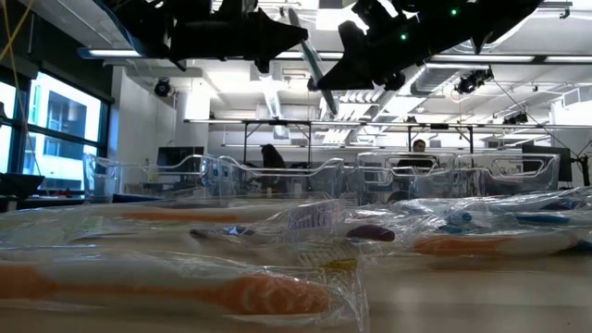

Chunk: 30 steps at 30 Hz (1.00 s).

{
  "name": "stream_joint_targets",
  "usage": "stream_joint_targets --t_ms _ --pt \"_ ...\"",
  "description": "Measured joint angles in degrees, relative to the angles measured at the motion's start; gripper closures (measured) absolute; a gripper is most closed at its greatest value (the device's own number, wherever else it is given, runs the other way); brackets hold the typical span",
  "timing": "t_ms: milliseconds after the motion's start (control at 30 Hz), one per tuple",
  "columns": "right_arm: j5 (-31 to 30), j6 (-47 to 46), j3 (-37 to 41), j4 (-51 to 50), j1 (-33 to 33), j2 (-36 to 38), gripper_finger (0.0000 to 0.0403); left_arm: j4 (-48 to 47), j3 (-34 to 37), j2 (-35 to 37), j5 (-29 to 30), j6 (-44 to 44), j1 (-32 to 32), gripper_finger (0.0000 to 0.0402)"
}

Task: Pick & Place Toothbrushes
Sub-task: Put the green toothbrush into the middle left transparent bin

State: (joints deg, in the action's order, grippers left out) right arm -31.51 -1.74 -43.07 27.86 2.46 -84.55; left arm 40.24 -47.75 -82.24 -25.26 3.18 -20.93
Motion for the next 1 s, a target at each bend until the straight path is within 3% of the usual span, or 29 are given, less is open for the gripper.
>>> stream_joint_targets --t_ms 233,533,733,833,1000 --pt "0.0 -0.2 0.0 -0.6 0.0 0.0 0.0363 -0.2 0.0 0.0 -0.6 0.5 0.0 0.0394" --pt "-1.7 -1.3 -0.1 -2.0 1.7 2.0 0.0248 0.1 0.0 -0.1 1.1 1.8 -0.2 0.0394" --pt "-7.4 -1.7 -0.1 -12.1 5.5 6.7 0.0186 0.2 0.0 0.0 0.5 1.9 -2.9 0.0394" --pt "-10.0 -3.9 -0.1 -18.5 7.5 10.1 0.0178 0.2 0.0 0.0 0.5 1.9 -5.1 0.0394" --pt "-7.5 -12.5 -0.1 -28.9 8.9 15.8 0.0185 -0.9 -0.1 0.0 0.0 1.6 -9.3 0.0394"
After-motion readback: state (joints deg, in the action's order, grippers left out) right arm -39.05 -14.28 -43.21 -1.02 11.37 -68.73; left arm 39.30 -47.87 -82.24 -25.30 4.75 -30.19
